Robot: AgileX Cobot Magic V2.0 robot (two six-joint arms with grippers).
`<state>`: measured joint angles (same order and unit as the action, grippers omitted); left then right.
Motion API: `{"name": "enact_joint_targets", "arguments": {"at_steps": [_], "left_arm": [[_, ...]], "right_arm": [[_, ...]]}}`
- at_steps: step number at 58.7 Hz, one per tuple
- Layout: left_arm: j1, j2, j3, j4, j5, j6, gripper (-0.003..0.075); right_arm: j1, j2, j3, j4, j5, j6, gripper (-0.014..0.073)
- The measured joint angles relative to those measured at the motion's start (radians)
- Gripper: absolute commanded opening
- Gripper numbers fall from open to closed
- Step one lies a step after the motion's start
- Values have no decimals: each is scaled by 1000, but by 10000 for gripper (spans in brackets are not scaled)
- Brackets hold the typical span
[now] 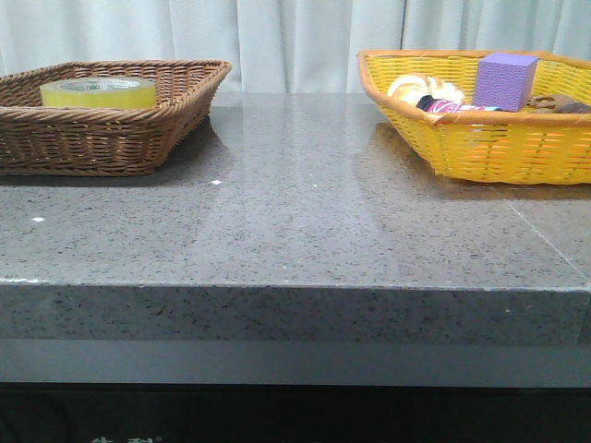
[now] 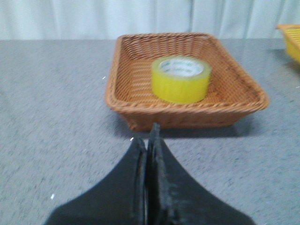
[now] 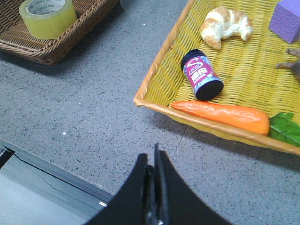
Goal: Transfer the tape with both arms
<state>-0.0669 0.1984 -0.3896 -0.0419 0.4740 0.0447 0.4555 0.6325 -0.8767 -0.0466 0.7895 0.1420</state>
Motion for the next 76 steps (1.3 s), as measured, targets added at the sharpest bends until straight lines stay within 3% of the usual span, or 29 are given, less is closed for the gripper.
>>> {"name": "enact_joint_targets", "arguments": {"at_steps": [11, 18, 32, 41, 76], "left_arm": [[30, -142, 162, -18, -77, -8, -20], [19, -198, 243, 13, -139, -92, -20], [9, -205, 391, 56, -307, -169, -20], [9, -205, 398, 60, -429, -173, -20], [9, -205, 398, 58, -443, -129, -20]], "right_arm": [[0, 0, 0, 0, 0, 0, -69], [0, 0, 0, 0, 0, 0, -69], [0, 0, 0, 0, 0, 0, -69], [0, 0, 0, 0, 0, 0, -69], [0, 0, 0, 0, 0, 0, -69]]}}
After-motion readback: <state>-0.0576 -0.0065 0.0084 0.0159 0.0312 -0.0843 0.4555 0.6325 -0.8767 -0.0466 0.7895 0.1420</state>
